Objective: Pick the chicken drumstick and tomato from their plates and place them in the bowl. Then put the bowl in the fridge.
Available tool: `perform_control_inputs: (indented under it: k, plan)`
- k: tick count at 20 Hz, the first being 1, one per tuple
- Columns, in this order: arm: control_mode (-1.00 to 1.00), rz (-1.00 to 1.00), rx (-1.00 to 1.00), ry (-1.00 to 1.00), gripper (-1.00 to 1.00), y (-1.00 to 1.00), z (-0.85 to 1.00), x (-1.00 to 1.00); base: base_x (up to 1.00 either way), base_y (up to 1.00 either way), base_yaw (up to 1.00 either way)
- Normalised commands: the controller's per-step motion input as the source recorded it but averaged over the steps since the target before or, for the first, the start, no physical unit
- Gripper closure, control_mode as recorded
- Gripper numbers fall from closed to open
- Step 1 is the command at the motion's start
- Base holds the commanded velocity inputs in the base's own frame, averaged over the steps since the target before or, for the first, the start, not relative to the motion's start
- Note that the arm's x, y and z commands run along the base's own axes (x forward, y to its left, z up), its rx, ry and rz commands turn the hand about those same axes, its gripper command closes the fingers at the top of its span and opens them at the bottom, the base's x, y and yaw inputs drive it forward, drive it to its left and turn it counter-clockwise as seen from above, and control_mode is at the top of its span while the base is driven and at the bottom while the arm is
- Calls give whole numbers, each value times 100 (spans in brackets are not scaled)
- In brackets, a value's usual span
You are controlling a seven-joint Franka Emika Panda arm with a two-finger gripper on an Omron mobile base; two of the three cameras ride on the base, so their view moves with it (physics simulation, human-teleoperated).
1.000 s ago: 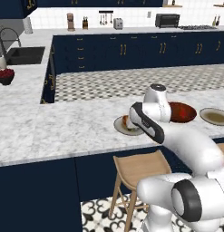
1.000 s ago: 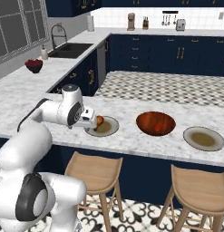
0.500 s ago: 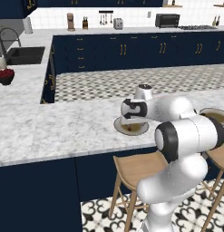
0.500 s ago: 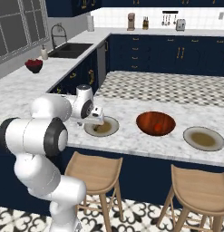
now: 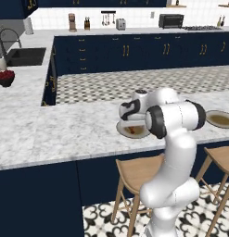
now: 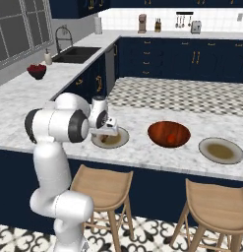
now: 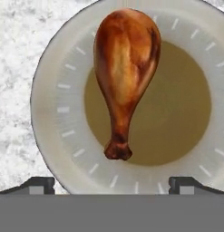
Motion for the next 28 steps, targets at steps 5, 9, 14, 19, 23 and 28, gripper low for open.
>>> perform_control_inputs:
  k: [5,9,14,19,23,28]
  plan:
    - [-100,0,0,0,-100,-2,-34,72,0,0,0]
    - [-100,0,0,1,-100,-4,-44,29,0,0,0]
    - [-100,0,1,0,100,0,-47,-8,0,0,0]
    - [-100,-2,5,-9,100,-15,22,-50,0,0,0]
    - [-100,-1,2,-5,100,-62,80,-73,0,0,0]
    - [-100,0,-5,-5,100,-88,66,-21,0,0,0]
